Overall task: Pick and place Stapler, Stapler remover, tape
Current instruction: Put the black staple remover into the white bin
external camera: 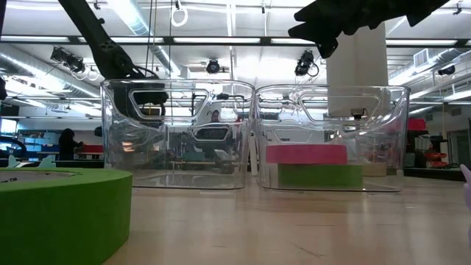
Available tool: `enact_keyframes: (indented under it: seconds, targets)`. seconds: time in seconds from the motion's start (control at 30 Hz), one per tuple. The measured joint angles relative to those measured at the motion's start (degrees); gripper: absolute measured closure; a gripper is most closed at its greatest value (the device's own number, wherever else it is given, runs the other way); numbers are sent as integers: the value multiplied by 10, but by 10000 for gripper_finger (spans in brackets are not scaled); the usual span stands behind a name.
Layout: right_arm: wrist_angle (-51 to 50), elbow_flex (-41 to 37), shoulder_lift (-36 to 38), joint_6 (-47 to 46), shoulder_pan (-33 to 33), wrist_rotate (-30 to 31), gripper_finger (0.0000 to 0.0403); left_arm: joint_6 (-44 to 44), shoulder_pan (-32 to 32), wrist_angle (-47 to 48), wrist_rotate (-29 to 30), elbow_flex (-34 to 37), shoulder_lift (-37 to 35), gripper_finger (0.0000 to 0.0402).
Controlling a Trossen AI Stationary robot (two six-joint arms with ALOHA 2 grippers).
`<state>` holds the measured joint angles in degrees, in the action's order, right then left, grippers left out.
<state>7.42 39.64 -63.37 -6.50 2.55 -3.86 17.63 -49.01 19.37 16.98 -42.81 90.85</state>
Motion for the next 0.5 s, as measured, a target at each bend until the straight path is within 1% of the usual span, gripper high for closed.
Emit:
enact_keyframes:
  seconds: [0.07,0.1,0.13,0.33,0.5]
  targets:
    - [0,0,0,0,0,0,240,0,0,0,-3,0,0,370]
    - [0,0,0,0,0,0,241,0,0,0,-3,0,0,385]
    - [0,0,0,0,0,0,240,1,0,0,-3,0,0,391]
    - [1,0,0,0,0,2,241,2,1,2,-4,0,-5,399]
    - [1,0,0,0,0,30,241,8,4,5,-11,0,-28,400]
